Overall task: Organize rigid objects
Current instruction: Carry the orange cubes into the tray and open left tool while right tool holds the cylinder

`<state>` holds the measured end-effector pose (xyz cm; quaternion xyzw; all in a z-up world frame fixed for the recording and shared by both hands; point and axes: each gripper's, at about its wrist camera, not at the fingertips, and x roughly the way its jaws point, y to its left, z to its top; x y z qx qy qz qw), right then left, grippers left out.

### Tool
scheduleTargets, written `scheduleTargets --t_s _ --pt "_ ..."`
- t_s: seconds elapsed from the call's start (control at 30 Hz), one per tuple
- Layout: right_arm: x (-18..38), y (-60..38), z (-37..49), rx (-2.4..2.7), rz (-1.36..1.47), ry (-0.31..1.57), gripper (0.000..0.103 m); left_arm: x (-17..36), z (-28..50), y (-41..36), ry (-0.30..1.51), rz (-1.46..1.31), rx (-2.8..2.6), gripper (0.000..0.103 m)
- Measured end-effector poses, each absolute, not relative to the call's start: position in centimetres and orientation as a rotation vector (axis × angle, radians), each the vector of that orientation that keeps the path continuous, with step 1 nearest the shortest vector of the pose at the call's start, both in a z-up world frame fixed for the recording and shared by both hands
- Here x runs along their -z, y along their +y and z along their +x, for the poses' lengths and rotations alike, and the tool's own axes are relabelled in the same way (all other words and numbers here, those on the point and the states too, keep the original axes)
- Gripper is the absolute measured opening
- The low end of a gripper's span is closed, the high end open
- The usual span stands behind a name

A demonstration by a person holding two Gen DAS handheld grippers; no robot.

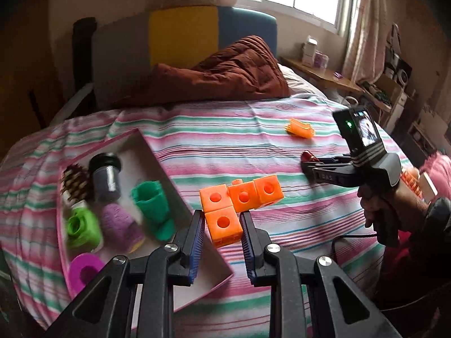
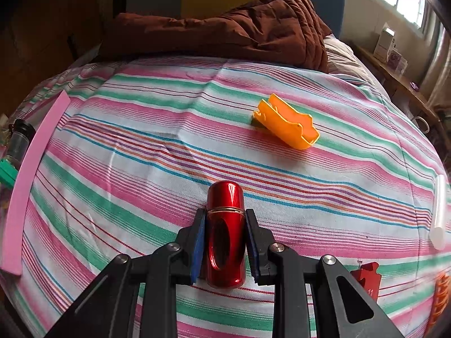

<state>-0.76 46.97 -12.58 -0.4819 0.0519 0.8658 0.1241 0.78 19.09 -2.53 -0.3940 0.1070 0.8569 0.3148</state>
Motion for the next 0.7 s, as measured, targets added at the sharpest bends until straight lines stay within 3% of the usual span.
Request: scheduleTargets --t_s 0.43,0.7 --pt "12.6 46.8 -0.8 -2.521 -1.4 0.134 0.027 3.8 -1.0 6.7 0.066 -1.187 -2.421 0.025" --pt "12.6 46.6 -0.7 -2.516 -1.402 0.121 0.027 5.8 -1.6 6.7 0.023 -1.259 -2.358 0.025"
